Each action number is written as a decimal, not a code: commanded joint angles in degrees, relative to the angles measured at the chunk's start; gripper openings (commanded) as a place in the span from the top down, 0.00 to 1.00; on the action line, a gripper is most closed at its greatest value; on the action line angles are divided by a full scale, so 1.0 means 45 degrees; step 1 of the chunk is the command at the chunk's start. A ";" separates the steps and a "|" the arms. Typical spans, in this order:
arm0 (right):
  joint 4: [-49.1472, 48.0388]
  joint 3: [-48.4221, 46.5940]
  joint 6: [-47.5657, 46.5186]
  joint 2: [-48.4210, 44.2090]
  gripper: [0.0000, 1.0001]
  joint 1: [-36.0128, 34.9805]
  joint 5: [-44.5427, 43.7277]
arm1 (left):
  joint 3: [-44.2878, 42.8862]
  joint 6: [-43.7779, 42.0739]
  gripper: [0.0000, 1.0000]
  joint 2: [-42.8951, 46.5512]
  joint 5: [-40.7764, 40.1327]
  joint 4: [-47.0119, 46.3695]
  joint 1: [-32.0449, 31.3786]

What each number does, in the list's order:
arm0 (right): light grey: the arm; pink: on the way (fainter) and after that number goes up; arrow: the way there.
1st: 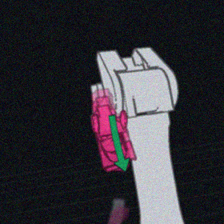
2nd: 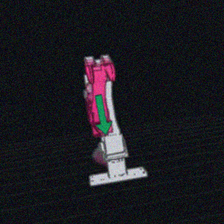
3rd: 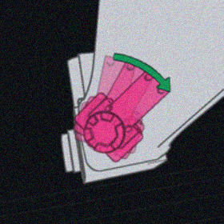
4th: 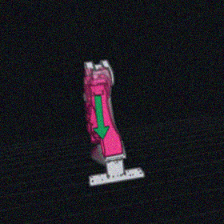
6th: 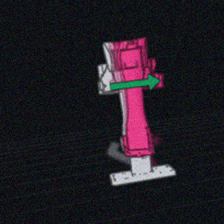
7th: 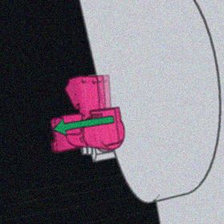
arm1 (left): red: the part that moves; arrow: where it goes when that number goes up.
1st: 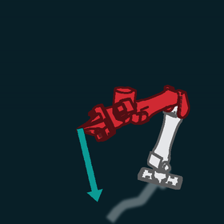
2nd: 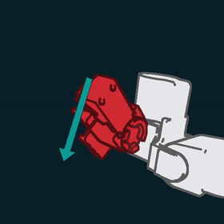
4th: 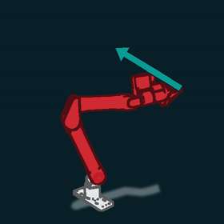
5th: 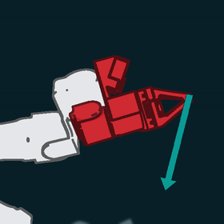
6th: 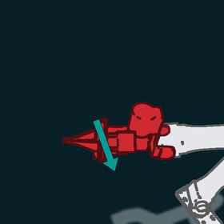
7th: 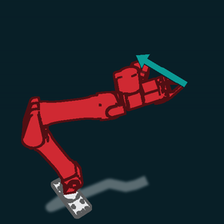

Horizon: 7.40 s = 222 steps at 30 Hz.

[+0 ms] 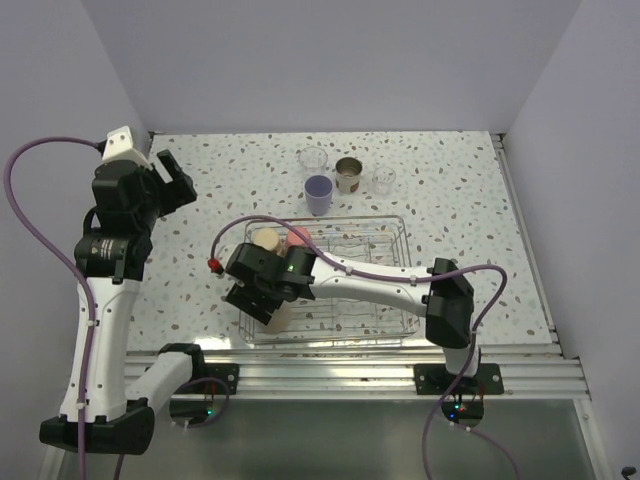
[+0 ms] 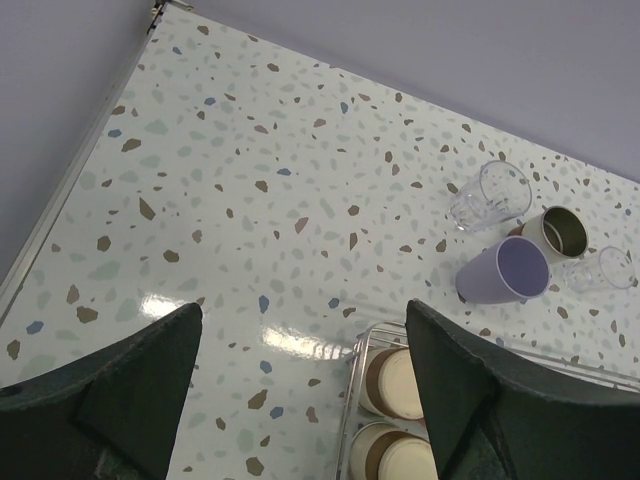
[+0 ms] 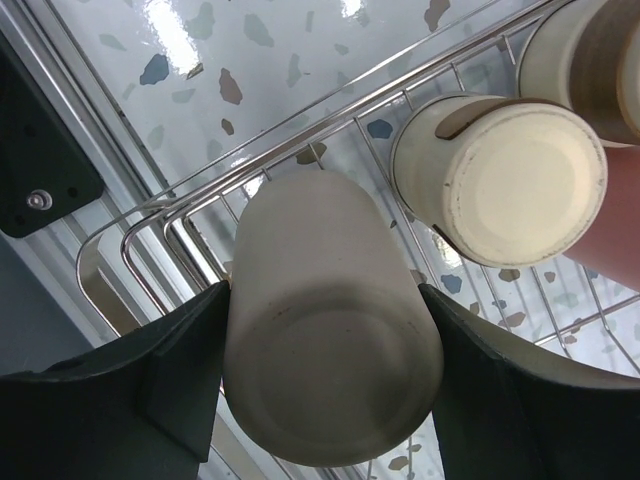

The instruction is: Load the cups into the dish rack

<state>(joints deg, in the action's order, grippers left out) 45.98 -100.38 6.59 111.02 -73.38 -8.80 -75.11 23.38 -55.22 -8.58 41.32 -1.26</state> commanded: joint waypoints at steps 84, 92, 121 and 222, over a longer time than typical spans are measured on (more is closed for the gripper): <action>0.1990 0.3106 0.3126 -0.9241 0.02 0.6639 -0.1540 | -1.1024 0.0080 0.21 -1.5345 0.6224 0.0466 -0.4075; 0.2088 0.3458 0.2794 -0.9242 0.02 0.6737 -0.1639 | -0.9405 -0.0507 0.28 -1.5287 0.5344 0.0408 -0.4623; 0.2440 0.3225 0.2286 -0.8715 0.02 0.6855 -0.1815 | -0.9092 -0.0449 1.00 -1.4841 0.4797 0.0097 -0.4604; -1.1199 0.4924 1.1372 -0.7951 1.00 0.9412 0.7698 | 0.2297 0.3169 0.05 -0.1694 0.9313 -0.6334 -0.1127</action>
<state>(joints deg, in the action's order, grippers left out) -10.92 -77.45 65.98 80.60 -31.90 27.51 -62.02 45.87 -64.27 37.26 3.70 -6.50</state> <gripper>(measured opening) 0.698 0.944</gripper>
